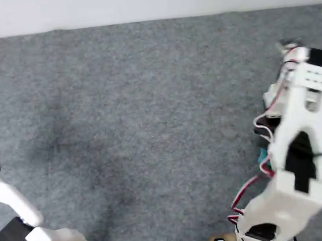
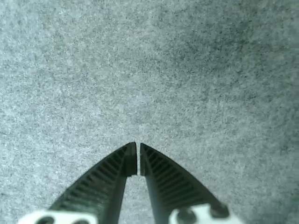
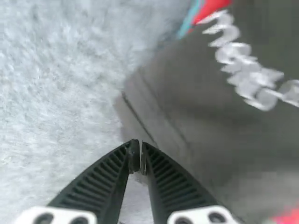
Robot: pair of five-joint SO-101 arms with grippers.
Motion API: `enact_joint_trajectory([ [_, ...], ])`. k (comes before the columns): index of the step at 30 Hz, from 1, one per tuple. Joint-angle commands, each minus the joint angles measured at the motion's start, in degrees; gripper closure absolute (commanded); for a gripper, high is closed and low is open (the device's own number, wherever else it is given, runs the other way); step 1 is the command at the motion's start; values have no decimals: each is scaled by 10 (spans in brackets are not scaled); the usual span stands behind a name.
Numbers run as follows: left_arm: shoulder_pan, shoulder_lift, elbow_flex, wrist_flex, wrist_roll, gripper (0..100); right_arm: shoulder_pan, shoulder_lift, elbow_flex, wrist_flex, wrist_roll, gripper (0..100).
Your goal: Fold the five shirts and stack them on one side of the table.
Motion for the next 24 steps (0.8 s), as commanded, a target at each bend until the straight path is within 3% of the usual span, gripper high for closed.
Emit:
enact_joint_trajectory([
  [1, -1, -27, -4, 7, -5, 978, 65, -101, 5, 22, 64, 990],
  [11, 1, -25, -4, 7, -5, 978, 211, -73, 135, -32, 165, 990],
  [16, 1, -25, -4, 7, -5, 978, 226, -74, 136, -9, 180, 990],
  [24, 1, -25, -4, 7, -5, 978, 208, -124, -11, -22, 177, 990],
])
